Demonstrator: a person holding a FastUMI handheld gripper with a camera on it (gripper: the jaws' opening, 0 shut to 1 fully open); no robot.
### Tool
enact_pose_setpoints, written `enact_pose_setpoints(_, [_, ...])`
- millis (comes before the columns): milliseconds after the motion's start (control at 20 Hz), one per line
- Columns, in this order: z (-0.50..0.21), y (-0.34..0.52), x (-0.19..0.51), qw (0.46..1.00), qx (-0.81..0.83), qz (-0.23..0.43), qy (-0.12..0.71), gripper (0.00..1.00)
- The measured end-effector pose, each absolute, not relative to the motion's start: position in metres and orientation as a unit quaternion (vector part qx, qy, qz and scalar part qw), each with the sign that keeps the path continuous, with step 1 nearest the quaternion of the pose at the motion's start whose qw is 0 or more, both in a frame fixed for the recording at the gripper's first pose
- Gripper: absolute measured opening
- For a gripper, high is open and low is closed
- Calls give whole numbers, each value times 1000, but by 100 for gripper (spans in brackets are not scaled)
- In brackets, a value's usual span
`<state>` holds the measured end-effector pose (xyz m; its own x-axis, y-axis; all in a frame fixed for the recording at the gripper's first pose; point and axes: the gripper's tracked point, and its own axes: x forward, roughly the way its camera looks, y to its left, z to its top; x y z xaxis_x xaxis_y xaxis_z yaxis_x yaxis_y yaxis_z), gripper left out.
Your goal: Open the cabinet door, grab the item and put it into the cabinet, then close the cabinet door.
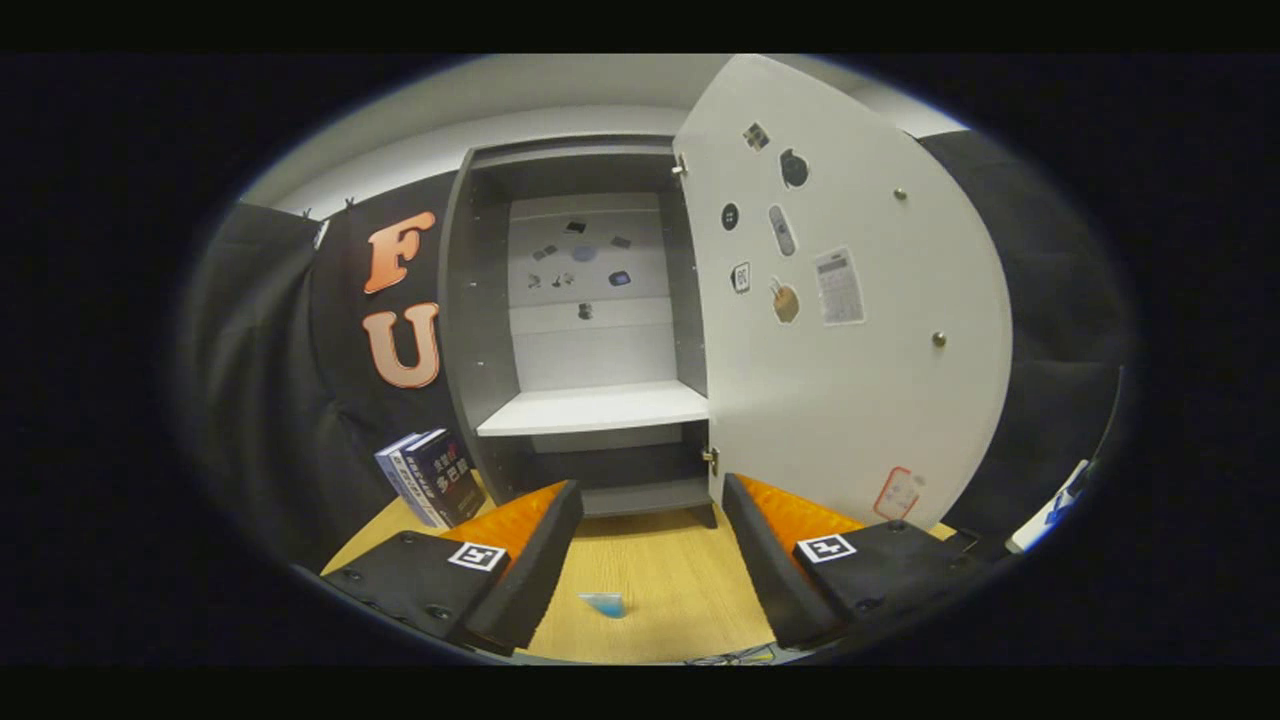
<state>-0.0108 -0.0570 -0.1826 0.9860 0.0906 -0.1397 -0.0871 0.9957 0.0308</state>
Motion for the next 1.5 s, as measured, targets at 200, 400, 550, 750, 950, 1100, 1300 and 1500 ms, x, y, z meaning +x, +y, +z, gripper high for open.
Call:
enact_pose_setpoints(200, [-224,-43,5,994,22,44,93,93])
enact_pose_setpoints(400, [-269,-32,16,993,7,34,115,98])
enact_pose_setpoints(550, [-307,-20,21,989,9,32,143,98])
enact_pose_setpoints(750, [-350,-13,26,985,-7,26,172,98])
enact_pose_setpoints(950, [-392,-13,26,978,-32,23,204,98])
enact_pose_setpoints(1100, [-419,-13,27,973,-47,23,225,98])
enact_pose_setpoints(1300, [-446,-9,32,965,-45,33,255,98])
enact_pose_setpoints(1500, [-468,4,35,956,-34,58,286,96])
